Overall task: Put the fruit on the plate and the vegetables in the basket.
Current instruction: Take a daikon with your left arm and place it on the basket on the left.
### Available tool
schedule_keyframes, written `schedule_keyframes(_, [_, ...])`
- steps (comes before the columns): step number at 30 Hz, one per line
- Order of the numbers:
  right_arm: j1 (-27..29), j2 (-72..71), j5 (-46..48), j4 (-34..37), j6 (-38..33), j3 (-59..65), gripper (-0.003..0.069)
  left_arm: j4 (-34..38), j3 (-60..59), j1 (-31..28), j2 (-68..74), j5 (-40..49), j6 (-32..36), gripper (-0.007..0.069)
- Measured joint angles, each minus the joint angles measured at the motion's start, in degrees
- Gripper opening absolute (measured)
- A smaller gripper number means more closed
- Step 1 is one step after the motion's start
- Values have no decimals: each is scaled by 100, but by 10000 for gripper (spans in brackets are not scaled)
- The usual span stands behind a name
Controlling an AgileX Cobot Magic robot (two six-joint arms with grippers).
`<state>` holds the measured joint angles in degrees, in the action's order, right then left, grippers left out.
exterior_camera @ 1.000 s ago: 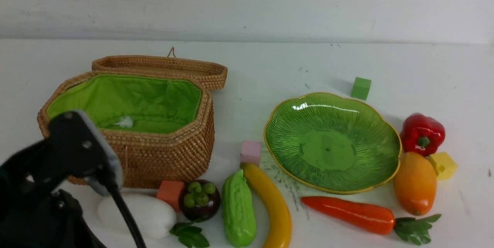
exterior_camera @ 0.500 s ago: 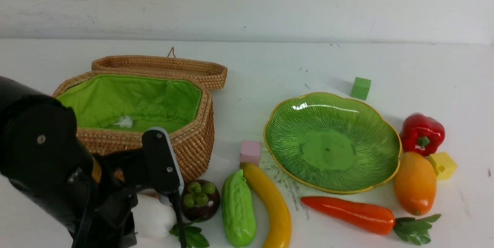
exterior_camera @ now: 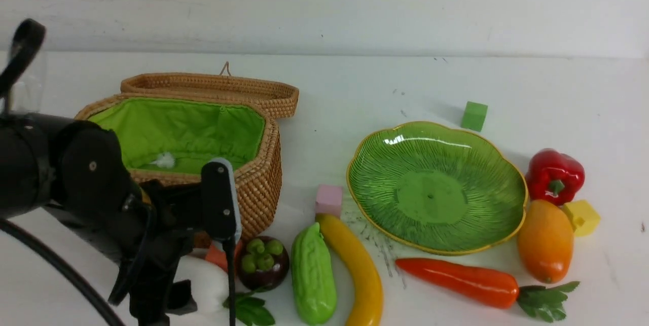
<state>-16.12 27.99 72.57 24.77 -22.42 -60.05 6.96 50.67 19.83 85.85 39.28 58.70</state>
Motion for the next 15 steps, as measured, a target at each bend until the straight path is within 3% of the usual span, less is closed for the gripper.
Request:
schedule_keyframes(4, [0,0,0,6,0,0,34,-132,0,0,265,-317,403,617])
schedule_keyframes(15, [0,0,0,149,0,0,41,-187,63,0,755,-331,736,536])
